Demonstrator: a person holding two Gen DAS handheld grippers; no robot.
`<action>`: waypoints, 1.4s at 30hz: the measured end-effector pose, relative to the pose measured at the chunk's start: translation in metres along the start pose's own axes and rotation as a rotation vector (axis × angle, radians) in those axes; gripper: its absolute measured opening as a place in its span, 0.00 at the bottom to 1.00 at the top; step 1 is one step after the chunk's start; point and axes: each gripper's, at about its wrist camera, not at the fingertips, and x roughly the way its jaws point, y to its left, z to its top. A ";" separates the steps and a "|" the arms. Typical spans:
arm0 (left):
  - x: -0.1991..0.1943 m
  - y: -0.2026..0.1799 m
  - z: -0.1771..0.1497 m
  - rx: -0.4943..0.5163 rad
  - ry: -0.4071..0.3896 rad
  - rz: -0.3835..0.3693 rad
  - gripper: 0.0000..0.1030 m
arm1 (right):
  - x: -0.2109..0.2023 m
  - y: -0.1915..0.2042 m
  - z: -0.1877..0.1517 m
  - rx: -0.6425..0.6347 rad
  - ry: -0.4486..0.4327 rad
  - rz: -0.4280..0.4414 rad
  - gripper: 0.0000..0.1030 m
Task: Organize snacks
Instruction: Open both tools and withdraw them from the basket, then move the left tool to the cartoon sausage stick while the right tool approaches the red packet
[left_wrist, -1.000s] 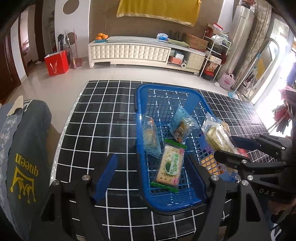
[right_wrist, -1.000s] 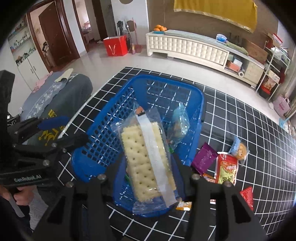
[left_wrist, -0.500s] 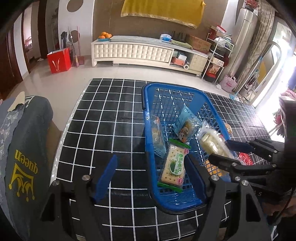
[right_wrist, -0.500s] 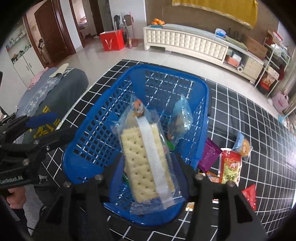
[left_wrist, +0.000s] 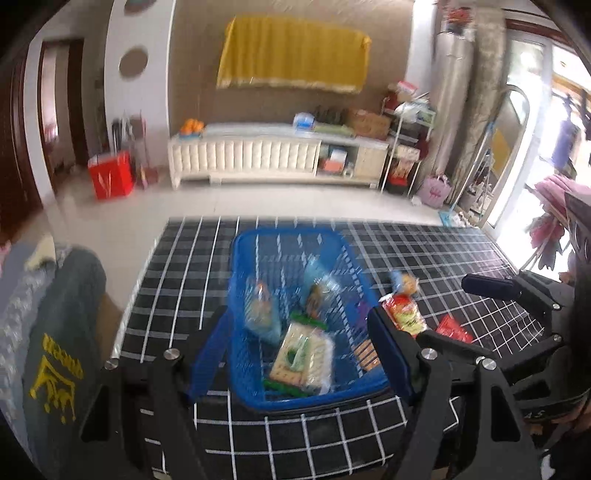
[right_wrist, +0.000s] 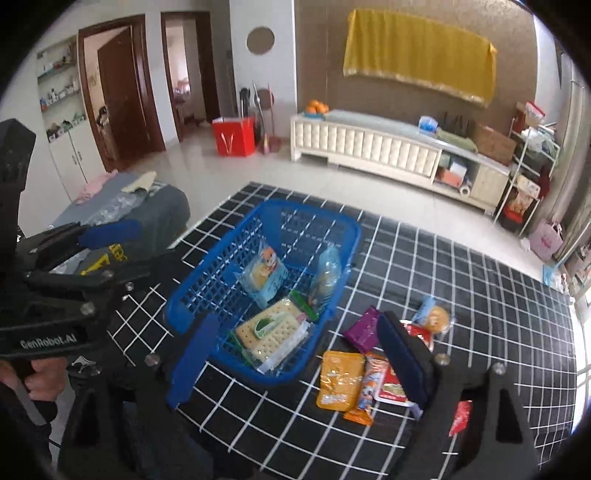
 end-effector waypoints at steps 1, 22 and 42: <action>-0.006 -0.010 0.001 0.016 -0.019 0.008 0.71 | -0.007 -0.003 -0.001 0.002 -0.012 0.001 0.89; -0.034 -0.152 -0.038 0.124 -0.071 -0.022 0.71 | -0.111 -0.086 -0.090 0.114 -0.187 -0.049 0.93; 0.035 -0.175 -0.069 0.075 0.125 -0.072 0.77 | -0.077 -0.144 -0.137 0.259 -0.054 -0.137 0.93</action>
